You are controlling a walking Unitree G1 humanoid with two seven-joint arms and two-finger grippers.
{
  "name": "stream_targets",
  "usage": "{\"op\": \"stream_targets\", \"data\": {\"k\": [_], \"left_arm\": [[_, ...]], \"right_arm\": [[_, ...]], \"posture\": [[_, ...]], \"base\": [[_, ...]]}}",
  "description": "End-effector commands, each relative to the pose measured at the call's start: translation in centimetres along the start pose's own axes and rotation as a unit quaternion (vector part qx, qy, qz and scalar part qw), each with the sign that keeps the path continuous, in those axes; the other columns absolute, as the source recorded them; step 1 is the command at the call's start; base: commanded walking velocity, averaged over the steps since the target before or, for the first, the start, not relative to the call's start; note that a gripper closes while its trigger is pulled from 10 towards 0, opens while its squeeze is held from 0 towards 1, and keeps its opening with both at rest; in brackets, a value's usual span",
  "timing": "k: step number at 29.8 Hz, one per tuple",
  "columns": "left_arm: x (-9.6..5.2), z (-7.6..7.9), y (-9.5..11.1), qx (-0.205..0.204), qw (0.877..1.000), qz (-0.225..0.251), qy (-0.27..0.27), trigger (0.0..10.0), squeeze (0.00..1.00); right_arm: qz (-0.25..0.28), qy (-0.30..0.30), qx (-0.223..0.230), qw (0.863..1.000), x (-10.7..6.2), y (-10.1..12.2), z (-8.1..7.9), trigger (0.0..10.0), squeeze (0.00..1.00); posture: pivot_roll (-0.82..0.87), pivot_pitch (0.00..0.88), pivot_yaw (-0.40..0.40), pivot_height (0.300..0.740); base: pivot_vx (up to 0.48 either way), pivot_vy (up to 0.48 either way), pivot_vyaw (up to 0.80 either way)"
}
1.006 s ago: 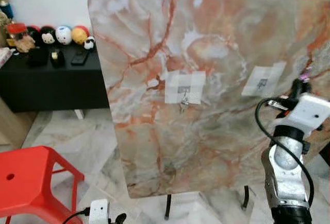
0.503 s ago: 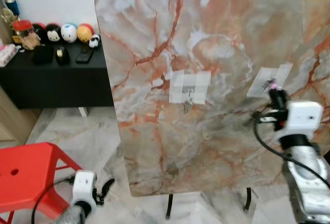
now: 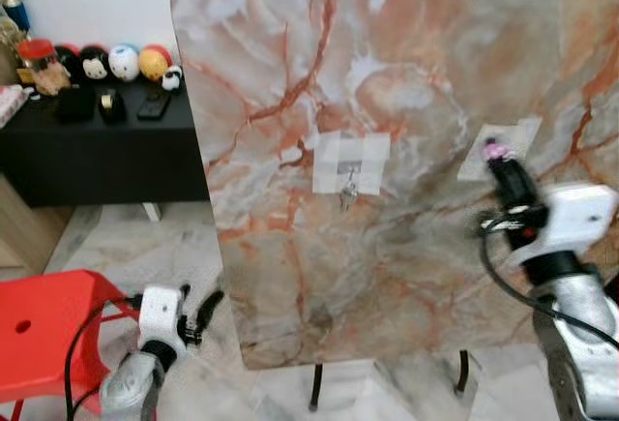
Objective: Hang keys on a hook
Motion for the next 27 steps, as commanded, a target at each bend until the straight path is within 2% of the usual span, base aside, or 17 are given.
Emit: {"op": "stream_targets", "data": {"k": [1, 2, 3, 5, 7, 10, 13, 16, 17, 19, 20, 21, 22, 23, 24, 26, 27], "left_arm": [[0.3, 0.2, 0.9, 0.007, 1.000, 0.015, -0.015, 10.0, 0.00], [0.2, 0.2, 1.2, 0.020, 0.999, 0.020, -0.023, 10.0, 0.00], [0.2, 0.2, 1.3, 0.025, 0.999, 0.022, -0.028, 10.0, 0.00], [0.0, 0.2, 1.4, 0.030, 0.999, 0.020, -0.038, 10.0, 0.00], [-0.7, 0.5, 0.8, 0.057, 0.995, -0.010, -0.082, 10.0, 0.00], [-2.2, 0.9, -0.4, 0.108, 0.980, -0.057, -0.158, 10.0, 0.00], [-3.4, 1.0, -0.4, 0.120, 0.965, -0.077, -0.219, 10.0, 0.00], [-3.4, 1.0, 0.9, 0.152, 0.950, -0.063, -0.264, 10.0, 0.00], [-3.3, 1.1, 1.7, 0.166, 0.941, -0.055, -0.291, 10.0, 0.00], [-2.9, 1.8, 3.8, 0.156, 0.931, -0.033, -0.328, 10.0, 0.00], [-2.9, 1.8, 3.8, 0.156, 0.931, -0.033, -0.328, 10.0, 0.00], [-2.9, 2.1, 4.5, 0.151, 0.927, -0.024, -0.342, 10.0, 0.00], [-2.5, 2.9, 6.0, 0.166, 0.909, -0.005, -0.382, 10.0, 0.00], [-2.5, 2.9, 6.0, 0.166, 0.909, -0.005, -0.382, 10.0, 0.00], [-2.2, 3.5, 6.9, 0.178, 0.895, 0.002, -0.409, 10.0, 0.00], [-1.3, 4.6, 8.7, 0.177, 0.884, 0.026, -0.433, 10.0, 0.00], [-1.1, 4.7, 9.0, 0.180, 0.882, 0.031, -0.434, 10.0, 0.00]], "right_arm": [[-0.029, 0.071, 0.012, 0.997, -0.3, 0.1, -1.0, 10.0, 0.00], [-0.054, 0.110, -0.024, 0.992, -0.7, -0.3, -1.3, 10.0, 0.00], [-0.068, 0.122, -0.031, 0.990, -0.9, -0.6, -1.4, 10.0, 0.00], [-0.092, 0.148, -0.026, 0.984, -1.2, -1.1, -1.5, 10.0, 0.00], [-0.130, 0.187, -0.032, 0.973, -1.7, -1.9, -1.7, 10.0, 0.00], [-0.173, 0.238, -0.041, 0.955, -2.3, -2.9, -2.1, 10.0, 0.00], [-0.211, 0.284, -0.047, 0.934, -2.8, -3.7, -2.4, 10.0, 0.00], [-0.240, 0.306, -0.036, 0.921, -2.9, -4.4, -2.6, 10.0, 0.00], [-0.248, 0.319, -0.032, 0.914, -2.8, -4.6, -2.8, 10.0, 0.00], [-0.262, 0.365, -0.029, 0.893, -3.2, -4.8, -3.7, 10.0, 0.00], [-0.262, 0.365, -0.029, 0.893, -3.2, -4.8, -3.7, 10.0, 0.00], [-0.267, 0.381, -0.029, 0.885, -3.3, -4.9, -4.0, 10.0, 0.00], [-0.283, 0.413, -0.030, 0.865, -3.6, -5.4, -4.4, 10.0, 0.00], [-0.283, 0.413, -0.030, 0.865, -3.6, -5.4, -4.4, 10.0, 0.00], [-0.292, 0.432, -0.024, 0.853, -3.5, -5.9, -4.6, 10.0, 0.00], [-0.300, 0.464, -0.016, 0.833, -3.2, -6.3, -5.4, 10.0, 0.00], [-0.300, 0.468, -0.015, 0.831, -3.2, -6.3, -5.5, 10.0, 0.00]], "posture": [[-0.01, 0.000, -0.065, 0.740], [-0.01, 0.000, -0.067, 0.740], [-0.01, 0.000, -0.068, 0.740], [-0.01, 0.000, -0.068, 0.740], [0.00, 0.000, -0.073, 0.740], [0.00, 0.000, -0.076, 0.740], [0.01, 0.000, -0.080, 0.740], [0.02, 0.000, -0.088, 0.740], [0.02, 0.000, -0.088, 0.740], [0.02, 0.000, -0.089, 0.740], [0.02, 0.000, -0.089, 0.740], [0.02, 0.000, -0.089, 0.740], [0.01, 0.000, -0.093, 0.740], [0.01, 0.000, -0.093, 0.740], [0.02, 0.000, -0.092, 0.740], [0.02, 0.000, -0.093, 0.740], [0.02, 0.000, -0.096, 0.740]], "base": [[0.000, 0.000, 0.00], [0.000, 0.000, 0.00], [0.000, 0.000, 0.00], [0.000, 0.000, 0.00], [0.000, 0.000, 0.00], [0.000, 0.000, 0.00], [0.000, 0.000, 0.00], [0.000, 0.000, 0.00], [0.000, 0.000, 0.00], [0.000, 0.000, 0.00], [0.000, 0.000, 0.00], [0.000, 0.000, 0.00], [0.000, 0.000, 0.00], [0.000, 0.000, 0.00], [0.000, 0.000, 0.00], [0.000, 0.000, 0.00], [0.000, 0.000, 0.00]]}}
Point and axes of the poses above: a point about 5 cm out from each wrist's last joint towards the gripper, its own x axis pointing out of the wrist towards the gripper, its own y axis along the axis of the wrist's last joint, z = x × y, the point moved 1 cm from there along x, pointing out of the wrist towards the gripper, and after that the axes turned 11 degrees about x, right-handed, at the moved point
